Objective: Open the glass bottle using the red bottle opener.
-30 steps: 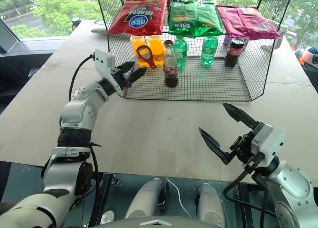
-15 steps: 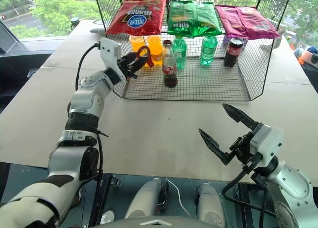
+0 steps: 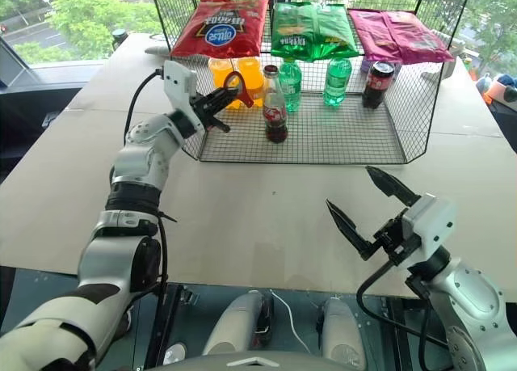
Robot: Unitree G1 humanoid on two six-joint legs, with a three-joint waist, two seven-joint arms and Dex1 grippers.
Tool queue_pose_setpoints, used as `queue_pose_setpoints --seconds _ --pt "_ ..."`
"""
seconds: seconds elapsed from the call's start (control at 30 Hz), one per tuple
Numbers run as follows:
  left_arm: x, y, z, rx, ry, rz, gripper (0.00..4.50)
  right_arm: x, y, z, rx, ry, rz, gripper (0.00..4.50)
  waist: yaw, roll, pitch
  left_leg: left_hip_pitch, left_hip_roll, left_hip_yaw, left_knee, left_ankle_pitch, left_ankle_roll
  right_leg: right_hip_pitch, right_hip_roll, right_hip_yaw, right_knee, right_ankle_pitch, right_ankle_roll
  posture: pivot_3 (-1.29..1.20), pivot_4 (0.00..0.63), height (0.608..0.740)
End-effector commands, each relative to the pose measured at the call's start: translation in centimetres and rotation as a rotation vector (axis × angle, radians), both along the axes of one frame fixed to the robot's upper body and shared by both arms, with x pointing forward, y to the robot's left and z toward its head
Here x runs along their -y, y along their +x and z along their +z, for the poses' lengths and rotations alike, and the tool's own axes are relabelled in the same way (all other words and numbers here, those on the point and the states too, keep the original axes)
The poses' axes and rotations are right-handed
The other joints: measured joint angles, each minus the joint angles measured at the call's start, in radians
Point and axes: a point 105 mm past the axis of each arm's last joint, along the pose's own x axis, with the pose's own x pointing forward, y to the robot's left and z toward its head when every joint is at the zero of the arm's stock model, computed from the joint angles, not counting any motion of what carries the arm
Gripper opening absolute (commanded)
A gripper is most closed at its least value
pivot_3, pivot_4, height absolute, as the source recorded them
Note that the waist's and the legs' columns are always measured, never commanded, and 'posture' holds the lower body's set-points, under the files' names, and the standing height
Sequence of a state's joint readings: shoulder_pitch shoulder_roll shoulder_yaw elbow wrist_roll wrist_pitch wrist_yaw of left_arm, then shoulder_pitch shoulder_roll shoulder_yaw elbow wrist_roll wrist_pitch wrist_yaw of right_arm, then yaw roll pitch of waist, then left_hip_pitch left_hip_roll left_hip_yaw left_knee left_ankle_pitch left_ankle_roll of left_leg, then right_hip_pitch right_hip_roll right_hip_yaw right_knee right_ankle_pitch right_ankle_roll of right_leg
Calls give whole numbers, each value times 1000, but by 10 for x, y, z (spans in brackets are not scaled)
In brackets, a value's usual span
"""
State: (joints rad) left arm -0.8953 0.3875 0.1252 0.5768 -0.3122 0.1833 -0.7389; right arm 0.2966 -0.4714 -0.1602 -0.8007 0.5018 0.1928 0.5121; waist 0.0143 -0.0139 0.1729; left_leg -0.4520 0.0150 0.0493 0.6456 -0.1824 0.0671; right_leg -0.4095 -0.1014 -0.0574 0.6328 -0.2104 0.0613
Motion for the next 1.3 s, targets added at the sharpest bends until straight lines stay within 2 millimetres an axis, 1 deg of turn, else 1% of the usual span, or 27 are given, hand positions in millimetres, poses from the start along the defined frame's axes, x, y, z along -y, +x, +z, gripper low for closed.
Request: queue_pose_setpoints --seconds 0.03,0.13,0.2,0.27,0.37,0.43,0.5,0.6,0.73,0.83,0.97,1.13,1.17,1.23,1.3 --pt "-6 -17 27 80 -59 -67 118 -2 5 2 -15 -62 -51 4500 0 0 0 0 0 0 0 0 0 0 0 0 0 0 0 0 150 740" --pt "-12 -26 27 66 -85 -92 118 -8 7 -8 -115 -144 -22 4500 -1 0 0 0 0 0 0 0 0 0 0 0 1 0 0 0 150 740" --pt "-16 -37 27 49 -116 -133 118 -9 7 -11 -162 -176 -10 4500 0 0 0 0 0 0 1 0 0 0 0 0 1 0 -1 0 150 740" --pt "-18 -53 25 23 -142 -202 118 -18 5 -12 -228 -129 75 4500 -1 0 0 0 1 0 1 0 0 0 0 0 1 0 -1 0 150 740" --pt "-14 -79 15 -49 -146 -343 118 -28 7 -8 -256 -79 163 4500 -2 0 0 0 1 0 1 0 0 0 -1 0 1 0 -1 0 150 740" --pt "-7 -100 9 -115 -151 -484 118 -38 13 -3 -271 -42 227 4500 -3 0 0 0 1 -1 1 0 0 0 -1 0 1 0 -1 0 150 740" --pt "2 -116 7 -168 -154 -606 118 -49 19 1 -293 -20 313 4500 -1 0 0 0 2 -1 2 0 0 -1 -1 0 1 0 -1 0 150 740" --pt "12 -130 8 -205 -127 -726 118 -59 27 5 -358 13 403 4500 5 0 0 -1 1 -1 3 -2 -4 -1 -2 -1 2 0 -1 0 150 740" --pt "24 -140 15 -211 -78 -843 118 -71 34 15 -440 46 542 4500 0 -1 1 -1 1 -1 3 -2 -4 -2 -2 -1 2 0 -1 0 150 740" --pt "29 -145 15 -213 -53 -890 118 -76 37 21 -467 58 584 4500 0 -1 1 -2 1 -1 3 0 0 -2 -1 -1 2 0 -2 0 150 740" --pt "33 -150 8 -208 12 -931 118 -85 35 35 -492 77 665 4500 -2 0 1 -2 1 0 1 0 1 -3 0 0 2 0 -2 0 150 740" --pt "36 -155 5 -205 42 -971 118 -94 28 45 -520 66 736 4500 0 0 1 -2 1 0 1 -1 1 -3 0 0 2 0 -2 0 150 740" --pt "37 -156 5 -203 45 -979 10 -95 28 46 -529 65 745 4241 -1 0 1 -2 1 0 1 -1 1 -3 -1 0 2 0 -2 0 150 740" --pt "39 -156 6 -197 43 -985 0 -98 28 47 -544 55 756 3702 -1 0 1 -2 1 0 1 -1 1 -3 -1 0 1 0 -2 0 150 740" --pt "39 -156 7 -193 44 -990 0 -100 27 45 -560 44 761 2747 -1 0 1 -2 1 0 1 -1 1 -3 -1 0 1 0 -2 0 150 740"
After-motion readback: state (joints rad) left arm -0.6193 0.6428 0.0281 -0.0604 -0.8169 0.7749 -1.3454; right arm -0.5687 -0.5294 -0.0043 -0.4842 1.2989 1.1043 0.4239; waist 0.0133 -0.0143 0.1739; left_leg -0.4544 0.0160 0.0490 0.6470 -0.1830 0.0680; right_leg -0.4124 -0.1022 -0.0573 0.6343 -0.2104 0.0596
